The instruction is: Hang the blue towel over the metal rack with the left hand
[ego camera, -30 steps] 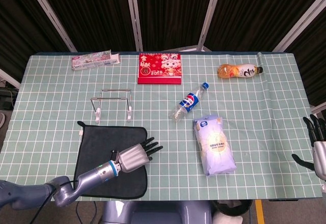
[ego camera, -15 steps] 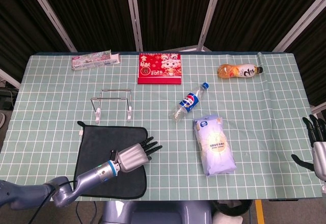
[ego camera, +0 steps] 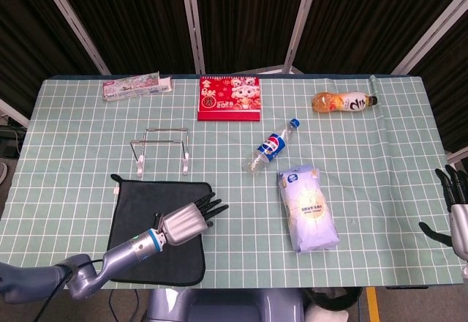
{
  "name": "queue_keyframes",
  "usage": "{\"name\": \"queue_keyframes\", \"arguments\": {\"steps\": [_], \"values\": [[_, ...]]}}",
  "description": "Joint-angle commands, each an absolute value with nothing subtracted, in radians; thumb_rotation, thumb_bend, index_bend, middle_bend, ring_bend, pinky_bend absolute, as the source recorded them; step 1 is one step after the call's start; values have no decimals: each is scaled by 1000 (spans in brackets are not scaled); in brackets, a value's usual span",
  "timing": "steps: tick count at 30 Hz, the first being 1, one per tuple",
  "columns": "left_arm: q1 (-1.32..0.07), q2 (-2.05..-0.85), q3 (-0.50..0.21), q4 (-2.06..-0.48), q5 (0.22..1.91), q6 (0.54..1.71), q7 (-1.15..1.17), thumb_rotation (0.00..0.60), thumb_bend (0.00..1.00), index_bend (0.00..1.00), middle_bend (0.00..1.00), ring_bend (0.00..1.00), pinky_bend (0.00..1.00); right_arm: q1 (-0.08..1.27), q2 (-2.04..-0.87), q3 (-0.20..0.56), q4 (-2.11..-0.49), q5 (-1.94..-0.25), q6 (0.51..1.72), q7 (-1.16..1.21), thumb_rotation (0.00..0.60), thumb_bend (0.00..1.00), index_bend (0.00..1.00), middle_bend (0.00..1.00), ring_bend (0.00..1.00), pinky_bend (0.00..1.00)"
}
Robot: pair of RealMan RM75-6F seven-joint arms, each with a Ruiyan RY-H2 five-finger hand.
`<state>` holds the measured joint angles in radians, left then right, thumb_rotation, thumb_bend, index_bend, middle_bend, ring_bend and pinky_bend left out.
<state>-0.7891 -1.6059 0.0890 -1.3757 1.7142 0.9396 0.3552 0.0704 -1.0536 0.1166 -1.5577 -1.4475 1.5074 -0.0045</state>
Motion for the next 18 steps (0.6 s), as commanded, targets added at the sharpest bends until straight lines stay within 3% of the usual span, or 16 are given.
{"name": "queue_keyframes", "arguments": {"steps": [1, 18], "values": [[-775, -1584, 105, -1381, 1726, 962, 351, 600, 554, 692, 0, 0, 0, 69, -1053, 116, -1559, -1450, 1509, -4, 600, 0, 0, 0, 0, 0], [-683, -1484, 189, -1395, 1779, 1060, 374, 600, 557, 713, 0, 0, 0, 64, -1044, 110, -1573, -1467, 1522, 2, 600, 0, 0, 0, 0, 0]]}}
